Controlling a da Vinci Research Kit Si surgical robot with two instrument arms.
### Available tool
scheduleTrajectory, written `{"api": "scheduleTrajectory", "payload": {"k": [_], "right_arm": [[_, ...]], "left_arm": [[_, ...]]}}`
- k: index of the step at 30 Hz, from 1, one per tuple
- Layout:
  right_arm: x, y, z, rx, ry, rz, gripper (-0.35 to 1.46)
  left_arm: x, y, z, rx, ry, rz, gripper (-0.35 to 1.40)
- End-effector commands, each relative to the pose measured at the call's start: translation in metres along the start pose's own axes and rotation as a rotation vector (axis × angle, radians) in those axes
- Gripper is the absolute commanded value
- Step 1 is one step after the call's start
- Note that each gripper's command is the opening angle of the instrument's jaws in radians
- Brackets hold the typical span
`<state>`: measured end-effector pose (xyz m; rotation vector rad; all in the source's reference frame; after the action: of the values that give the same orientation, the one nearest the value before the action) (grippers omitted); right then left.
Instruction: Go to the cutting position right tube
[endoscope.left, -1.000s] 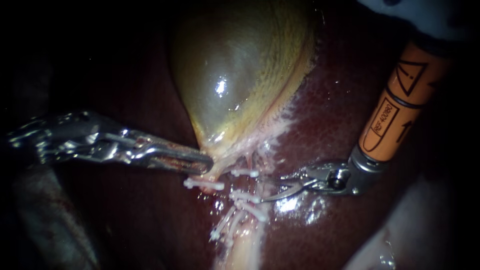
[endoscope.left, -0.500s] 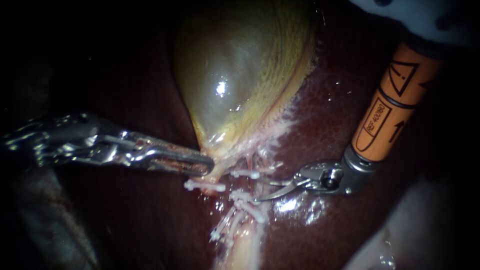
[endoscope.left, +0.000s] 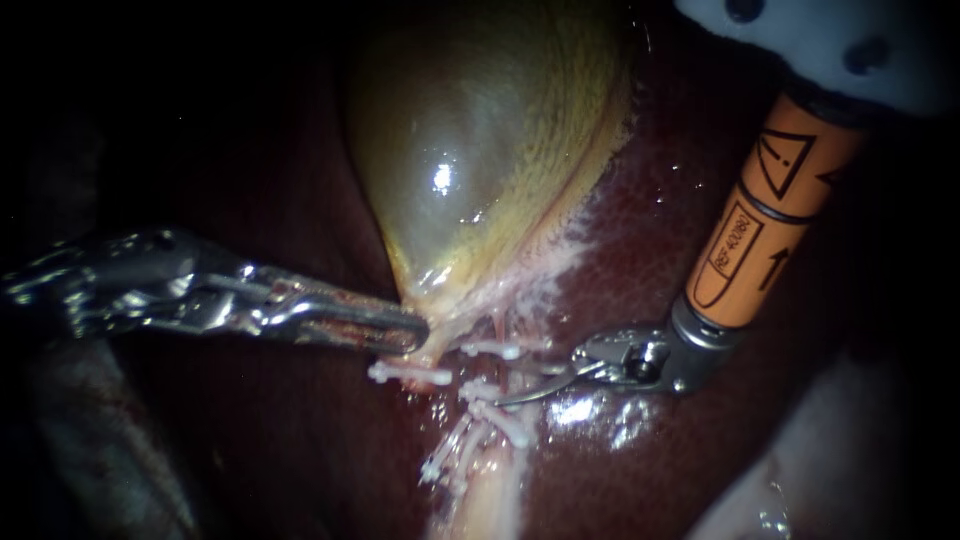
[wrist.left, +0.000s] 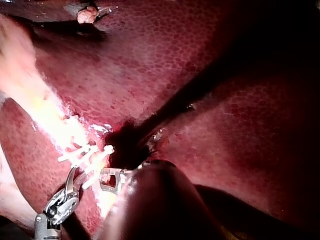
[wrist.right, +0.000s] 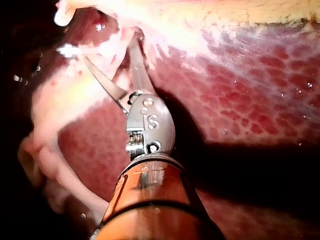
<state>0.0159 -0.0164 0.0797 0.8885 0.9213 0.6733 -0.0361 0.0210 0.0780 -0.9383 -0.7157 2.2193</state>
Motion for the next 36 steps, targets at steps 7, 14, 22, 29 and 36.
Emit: {"api": "scheduleTrajectory", "payload": {"k": [7, 14, 22, 29, 36], "right_arm": [[0.0001, 0.0000, 0.0006, -0.003, 0.000, 0.002, 1.11], [0.0001, 0.0001, 0.0010, -0.004, -0.004, 0.010, 1.11], [0.0003, 0.0000, 0.0013, -0.005, -0.003, 0.010, 1.11], [0.0003, 0.0000, 0.0013, -0.005, -0.003, 0.010, 1.11], [0.0003, 0.0000, 0.0013, -0.005, -0.003, 0.010, 1.11]], "left_arm": [[0.0001, 0.0002, 0.0000, 0.000, 0.000, 0.000, -0.35], [0.0001, 0.0003, -0.0001, 0.001, 0.000, -0.001, -0.35], [0.0001, 0.0003, -0.0001, 0.001, 0.000, -0.001, -0.35], [0.0001, 0.0003, -0.0001, 0.001, 0.000, -0.001, -0.35], [0.0001, 0.0003, -0.0001, 0.001, 0.000, -0.001, -0.35]]}}
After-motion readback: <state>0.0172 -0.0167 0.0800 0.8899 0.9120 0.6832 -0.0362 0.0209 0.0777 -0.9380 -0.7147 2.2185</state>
